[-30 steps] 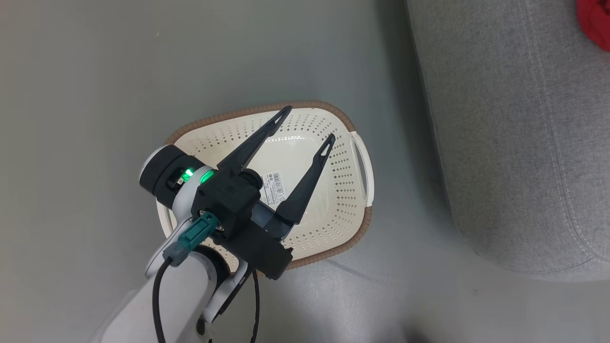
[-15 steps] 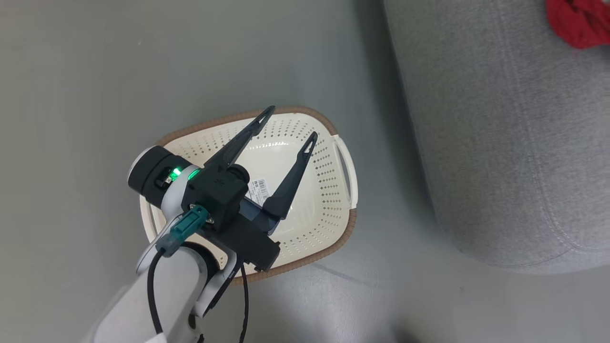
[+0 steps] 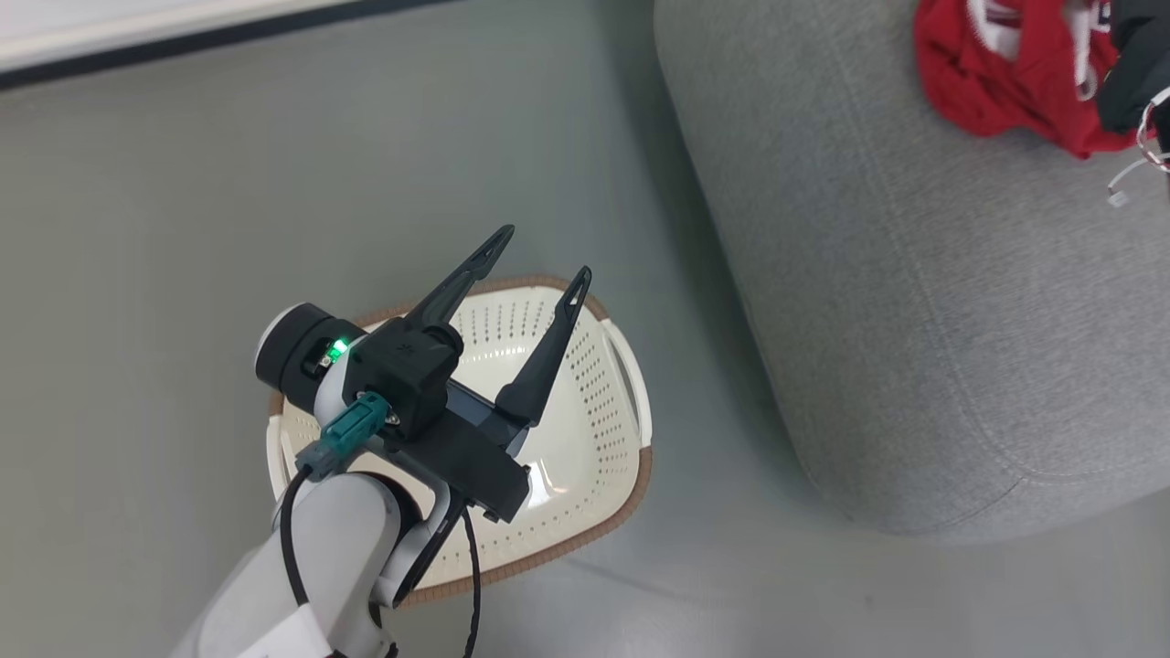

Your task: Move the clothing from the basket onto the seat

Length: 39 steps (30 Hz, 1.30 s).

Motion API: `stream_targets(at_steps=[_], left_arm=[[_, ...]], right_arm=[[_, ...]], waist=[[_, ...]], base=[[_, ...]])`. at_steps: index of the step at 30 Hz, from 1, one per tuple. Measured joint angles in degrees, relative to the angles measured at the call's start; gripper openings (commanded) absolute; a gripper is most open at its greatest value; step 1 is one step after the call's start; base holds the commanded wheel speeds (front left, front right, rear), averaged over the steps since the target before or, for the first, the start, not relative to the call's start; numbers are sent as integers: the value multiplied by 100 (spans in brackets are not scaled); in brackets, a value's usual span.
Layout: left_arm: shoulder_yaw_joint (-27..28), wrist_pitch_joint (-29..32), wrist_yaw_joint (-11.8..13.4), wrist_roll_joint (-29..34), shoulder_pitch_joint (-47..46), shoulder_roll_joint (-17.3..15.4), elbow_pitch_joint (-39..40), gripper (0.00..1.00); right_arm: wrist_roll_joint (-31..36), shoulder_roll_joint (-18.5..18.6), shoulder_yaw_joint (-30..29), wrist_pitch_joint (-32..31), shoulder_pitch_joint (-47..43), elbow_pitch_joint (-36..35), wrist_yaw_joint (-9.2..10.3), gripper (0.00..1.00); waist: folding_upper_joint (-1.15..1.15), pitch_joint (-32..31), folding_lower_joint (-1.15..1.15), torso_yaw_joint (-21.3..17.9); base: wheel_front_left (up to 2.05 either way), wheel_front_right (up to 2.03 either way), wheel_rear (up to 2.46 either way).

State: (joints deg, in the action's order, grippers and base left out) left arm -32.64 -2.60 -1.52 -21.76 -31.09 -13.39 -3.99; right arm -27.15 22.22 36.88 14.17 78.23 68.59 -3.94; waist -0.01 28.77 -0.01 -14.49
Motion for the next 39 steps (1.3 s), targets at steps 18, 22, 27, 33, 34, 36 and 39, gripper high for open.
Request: stream_targets(at_steps=[18, 22, 27, 33, 34, 36, 39], left_arm=[[675, -677, 311, -408, 850, -54, -702, 100], [913, -813, 472, -588, 1207, -124, -735, 100], [1207, -913, 615, -688, 1732, -208, -757, 100], [1501, -1013, 739, -744, 2358, -234, -734, 100], [1540, -1014, 762, -744, 2451, -234, -723, 100], [1612, -1025, 768, -745, 2619, -227, -681, 100], [1700, -1068, 808, -745, 2828, -212, -654, 100]], right_arm=[[-119, -825, 32, 13, -1034, -60, -145, 100], [-166, -987, -10, 22, -1423, -216, -145, 100], [-208, -1145, -57, 29, -1991, -486, -108, 100], [-261, -1246, -153, 30, -2766, -949, 47, 100], [-263, -1244, -169, 29, -2898, -1036, 82, 100], [-263, -1241, -190, 29, -3157, -1236, 160, 100], [-263, -1225, -269, 30, -3541, -1605, 292, 100]], waist=[[-1, -1540, -1, 114], [-1, -1851, 0, 180], [0, -2204, 0, 251], [0, -2556, 0, 318], [0, -2607, 0, 328], [0, -2698, 0, 348], [0, -2812, 0, 377]], base=[[0, 0, 0], [0, 0, 0], [0, 0, 0], [0, 0, 0], [0, 0, 0], [0, 0, 0], [0, 0, 0]])
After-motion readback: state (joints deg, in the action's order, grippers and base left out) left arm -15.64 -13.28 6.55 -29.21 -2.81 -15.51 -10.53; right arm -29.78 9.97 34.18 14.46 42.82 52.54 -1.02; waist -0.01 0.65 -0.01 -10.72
